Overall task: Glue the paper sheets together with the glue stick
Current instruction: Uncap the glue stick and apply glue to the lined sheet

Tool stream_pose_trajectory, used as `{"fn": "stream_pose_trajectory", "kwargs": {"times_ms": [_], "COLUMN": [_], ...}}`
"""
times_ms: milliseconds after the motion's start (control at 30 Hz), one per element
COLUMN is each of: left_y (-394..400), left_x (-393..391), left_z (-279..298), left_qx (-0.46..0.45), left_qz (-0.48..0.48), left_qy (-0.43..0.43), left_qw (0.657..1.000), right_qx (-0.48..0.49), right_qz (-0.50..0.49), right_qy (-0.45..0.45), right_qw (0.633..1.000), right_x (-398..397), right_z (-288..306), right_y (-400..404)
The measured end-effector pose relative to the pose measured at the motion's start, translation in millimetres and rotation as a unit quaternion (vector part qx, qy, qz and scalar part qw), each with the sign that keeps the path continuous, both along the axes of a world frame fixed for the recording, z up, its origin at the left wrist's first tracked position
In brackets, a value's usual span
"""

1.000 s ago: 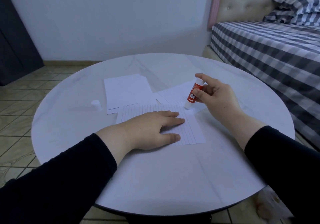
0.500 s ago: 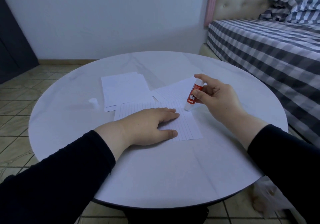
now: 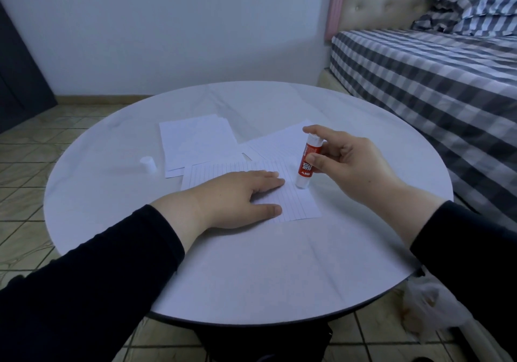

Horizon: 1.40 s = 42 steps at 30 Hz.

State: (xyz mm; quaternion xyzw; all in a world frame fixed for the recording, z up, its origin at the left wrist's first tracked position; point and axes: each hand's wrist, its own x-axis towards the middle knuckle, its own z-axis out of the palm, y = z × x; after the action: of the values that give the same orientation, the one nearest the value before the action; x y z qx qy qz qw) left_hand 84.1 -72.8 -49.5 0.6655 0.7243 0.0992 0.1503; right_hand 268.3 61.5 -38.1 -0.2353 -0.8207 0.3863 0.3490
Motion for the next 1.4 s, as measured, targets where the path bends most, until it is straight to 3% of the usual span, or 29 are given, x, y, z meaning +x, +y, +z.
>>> {"fn": "stream_pose_trajectory", "kwargs": {"times_ms": [167,333,567,767,1000,1167,1400], "left_y": [0.0,-1.1,-0.5,-0.6,-0.8,-2.5,-3.7], "left_x": [0.7,1.7,0.8,0.5,0.9,3.3,6.2], "left_z": [1.4,1.5,1.0,0.2,0.4,0.9,3.7], "left_qx": [-0.006,-0.005,-0.009,-0.005,-0.008,-0.012,-0.024], "left_qz": [0.003,0.003,0.005,0.002,0.007,0.01,0.022], "left_qy": [0.0,0.004,0.002,0.0,0.001,0.004,-0.008], "left_qw": [1.0,1.0,1.0,1.0,1.0,1.0,0.999], "right_qx": [-0.007,0.023,-0.043,-0.024,-0.054,-0.034,-0.063], "right_qz": [0.032,-0.009,0.064,0.027,0.058,0.006,0.054], "right_qy": [-0.021,-0.028,-0.012,0.002,0.006,0.026,0.015], "right_qw": [0.999,0.999,0.997,0.999,0.997,0.999,0.996], "right_x": [11.1,3.9,10.5,7.6,15.4,10.9,21.9], "right_z": [6.7,0.6,8.6,2.7,5.7,-1.6,6.0], "right_y": [-4.0,-5.7,-8.4,-10.1,-12.7,-14.8,-18.0]}}
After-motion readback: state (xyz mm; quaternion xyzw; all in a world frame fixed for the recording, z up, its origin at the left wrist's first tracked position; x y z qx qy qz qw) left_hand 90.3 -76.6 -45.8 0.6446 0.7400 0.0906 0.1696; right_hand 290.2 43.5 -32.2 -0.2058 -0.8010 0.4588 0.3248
